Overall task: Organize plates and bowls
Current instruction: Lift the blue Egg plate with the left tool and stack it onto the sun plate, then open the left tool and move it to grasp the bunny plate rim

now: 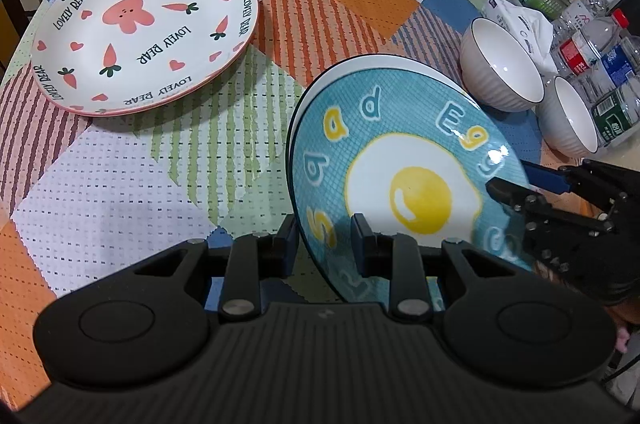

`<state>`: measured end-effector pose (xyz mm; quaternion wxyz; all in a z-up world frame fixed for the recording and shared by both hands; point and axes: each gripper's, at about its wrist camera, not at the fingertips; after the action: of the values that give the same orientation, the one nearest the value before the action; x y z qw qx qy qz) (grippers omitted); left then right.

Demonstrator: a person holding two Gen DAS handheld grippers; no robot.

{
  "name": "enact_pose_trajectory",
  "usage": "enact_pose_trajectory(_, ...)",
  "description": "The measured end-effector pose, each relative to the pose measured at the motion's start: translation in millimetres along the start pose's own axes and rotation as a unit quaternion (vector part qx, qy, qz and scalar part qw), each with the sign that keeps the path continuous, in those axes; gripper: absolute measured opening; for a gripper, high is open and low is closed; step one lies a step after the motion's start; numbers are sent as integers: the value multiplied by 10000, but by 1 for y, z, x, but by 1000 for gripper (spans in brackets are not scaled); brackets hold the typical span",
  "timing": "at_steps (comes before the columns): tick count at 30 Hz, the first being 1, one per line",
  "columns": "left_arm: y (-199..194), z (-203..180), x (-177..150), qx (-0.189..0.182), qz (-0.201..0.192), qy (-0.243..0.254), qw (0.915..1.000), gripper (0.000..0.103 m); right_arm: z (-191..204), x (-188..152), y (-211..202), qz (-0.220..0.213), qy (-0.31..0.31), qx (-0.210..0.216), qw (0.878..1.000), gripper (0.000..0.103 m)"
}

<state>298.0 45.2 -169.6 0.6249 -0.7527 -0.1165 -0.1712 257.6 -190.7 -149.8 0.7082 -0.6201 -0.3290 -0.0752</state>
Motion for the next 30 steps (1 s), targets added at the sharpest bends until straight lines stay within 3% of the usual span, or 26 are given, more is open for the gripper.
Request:
enact_pose_trajectory(3,0,2,1,-18,29,-37,10000,25,13,0,7,31,-278,-301,9992,35)
enact_pose_trajectory(8,-13,6,6,-118,151,-138,9997,25,11,3,6,-66,-124,-429,9990,33)
enact_pose_trajectory(13,-50,3,7,-394,-3,-103,9992,24,7,8,-25,-558,314,33,9979,33)
enact_pose_trajectory(20,-101,-6,12,340,-284,487,9978,24,20,24,-68,-909,178,731,9930,34)
enact_pose_trajectory(22,-108,-6,14,599,-410,650,9952,27,25,32,-79,-945,113,909,9913,39)
enact_pose_trajectory(27,-119,13,18,865,-555,565,9931,29,35,52,-99,-1091,-96,1343,9849,47)
enact_pose_trajectory(30,-129,26,23,955,-694,429,9921,47,38,57,-104,-1247,-149,1590,9793,55)
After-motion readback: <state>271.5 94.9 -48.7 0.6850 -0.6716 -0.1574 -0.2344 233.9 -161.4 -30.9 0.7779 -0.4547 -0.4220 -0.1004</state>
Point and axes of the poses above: each gripper's, at about its wrist camera, not at the fingertips, and y roughly the way its jaws point, z to its left, x to its top, and after that the axes turned 11 degrees about x, right-handed
